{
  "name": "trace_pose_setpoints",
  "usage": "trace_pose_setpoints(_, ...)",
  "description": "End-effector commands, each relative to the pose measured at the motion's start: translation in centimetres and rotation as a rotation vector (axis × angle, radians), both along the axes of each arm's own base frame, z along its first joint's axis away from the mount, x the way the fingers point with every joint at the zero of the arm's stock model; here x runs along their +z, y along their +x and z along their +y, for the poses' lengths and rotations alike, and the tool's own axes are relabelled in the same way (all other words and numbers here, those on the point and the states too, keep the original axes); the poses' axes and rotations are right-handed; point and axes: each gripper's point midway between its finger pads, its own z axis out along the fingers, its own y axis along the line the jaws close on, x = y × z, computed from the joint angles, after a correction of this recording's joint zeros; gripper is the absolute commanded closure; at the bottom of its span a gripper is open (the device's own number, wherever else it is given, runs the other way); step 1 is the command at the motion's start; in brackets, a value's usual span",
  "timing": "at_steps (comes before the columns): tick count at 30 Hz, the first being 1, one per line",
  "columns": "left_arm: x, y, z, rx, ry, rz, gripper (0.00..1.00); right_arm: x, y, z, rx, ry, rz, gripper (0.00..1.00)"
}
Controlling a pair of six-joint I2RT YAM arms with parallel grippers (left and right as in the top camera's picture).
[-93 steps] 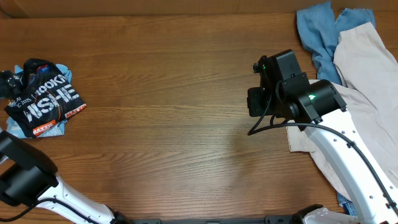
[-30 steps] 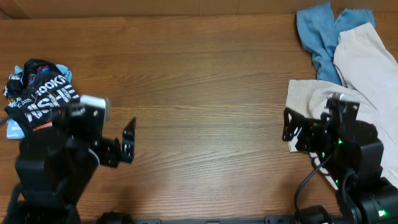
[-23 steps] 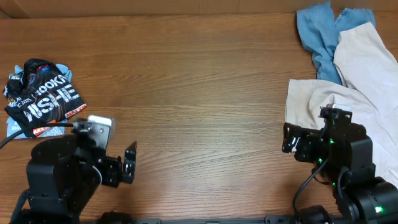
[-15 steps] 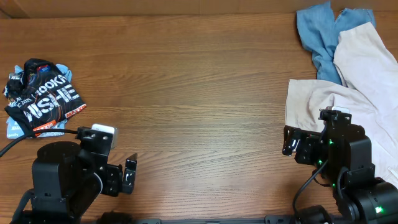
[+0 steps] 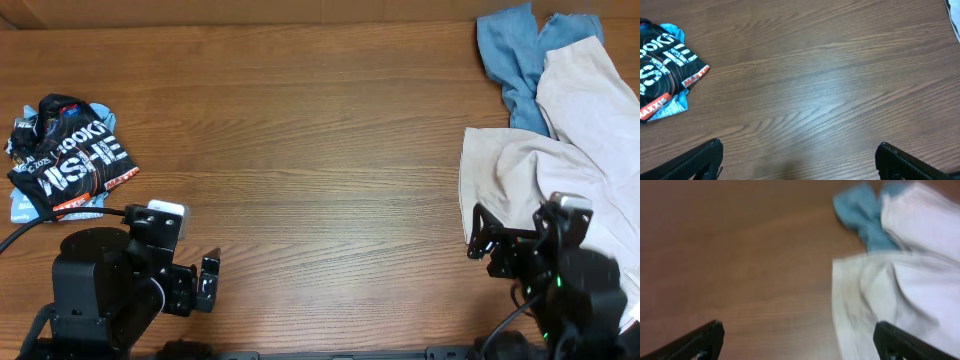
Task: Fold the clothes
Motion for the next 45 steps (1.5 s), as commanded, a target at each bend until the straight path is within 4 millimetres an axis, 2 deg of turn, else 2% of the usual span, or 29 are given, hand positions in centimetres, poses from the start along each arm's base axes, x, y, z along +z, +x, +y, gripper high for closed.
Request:
trace_pose_setpoints(1, -0.2, -0.1, 0.1, 0.014, -0.006, 0.004, 0.0, -2.4, 0.1, -0.6, -0.001, -0.049, -0.104, 0.0)
trace_pose_setpoints(7, -0.2, -0.1, 0.1, 0.014, -0.005, 0.005, 0.0, -4.4, 1.5, -0.3, 0.004, -0.011, -0.329, 0.0)
trace_pose_setpoints(11, -0.2, -0.1, 0.1, 0.015, -0.005, 0.005, 0.0, -5.3, 2.1, -0.2, 0.01, -0.021, -0.389, 0.0)
trace_pose_setpoints(15, -0.2, -0.1, 0.1, 0.014, -0.005, 0.005, 0.0, -6.1, 2.8, 0.0, 0.038, -0.1, -0.419, 0.0)
trace_pose_setpoints(16, -0.2, -0.1, 0.1, 0.014, -0.005, 0.005, 0.0, -6.7, 3.0, 0.0, 0.041, -0.112, -0.414, 0.0)
trace_pose_setpoints(19, -0.2, -0.1, 0.1, 0.014, -0.005, 0.005, 0.0, -9.8, 3.2, 0.4, 0.068, -0.115, -0.341, 0.0)
trace_pose_setpoints(23, -0.2, -0.1, 0.1, 0.014, -0.005, 0.005, 0.0, -9.9, 3.2, 1.0, 0.103, -0.112, -0.343, 0.0)
trace_pose_setpoints(45, -0.2, -0.1, 0.1, 0.014, -0.005, 0.005, 0.0, -9.9, 3.2, 1.0, 0.104, -0.111, -0.343, 0.0)
